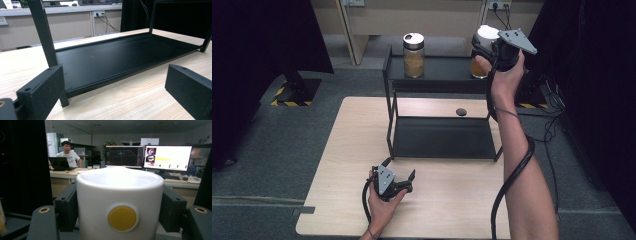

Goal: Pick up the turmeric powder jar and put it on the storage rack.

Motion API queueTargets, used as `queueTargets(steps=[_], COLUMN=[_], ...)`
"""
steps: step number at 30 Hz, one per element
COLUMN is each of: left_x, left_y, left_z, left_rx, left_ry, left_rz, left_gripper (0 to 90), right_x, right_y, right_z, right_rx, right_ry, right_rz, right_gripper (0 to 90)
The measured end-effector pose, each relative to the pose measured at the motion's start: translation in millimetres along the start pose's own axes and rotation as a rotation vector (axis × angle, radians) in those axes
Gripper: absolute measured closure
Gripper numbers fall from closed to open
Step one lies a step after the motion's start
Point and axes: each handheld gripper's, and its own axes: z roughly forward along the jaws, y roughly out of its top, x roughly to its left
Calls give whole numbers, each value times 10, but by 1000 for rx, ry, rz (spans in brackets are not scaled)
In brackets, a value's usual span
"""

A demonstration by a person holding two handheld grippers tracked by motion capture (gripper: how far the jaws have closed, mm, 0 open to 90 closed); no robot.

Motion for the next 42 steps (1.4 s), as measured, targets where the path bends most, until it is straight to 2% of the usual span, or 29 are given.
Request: queueTargets(steps=[2, 7, 12, 23, 34, 42], left_x=[2, 4, 3, 0, -6, -8], left_y=[1, 1, 3, -1, -2, -4], left_z=[1, 1, 2, -1, 0, -2], left_rx=[1, 1, 2, -1, -1, -2], left_ry=[0, -1, 0, 1, 2, 3], left_rz=[-1, -3, -2, -2, 2, 3], left_gripper=[19, 18, 18, 18, 18, 18], right_x=[-9, -27, -51, -77, -148, -177], right_y=[-3, -42, -59, -30, -136, -192], right_z=[0, 8, -18, -100, -262, -408], right_rx=[-1, 5, -6, -22, -55, -79], right_ry=[2, 3, 26, 58, 91, 120], right_rz=[3, 22, 32, 20, 21, 4], right_gripper=[287, 118, 21, 9, 6, 6])
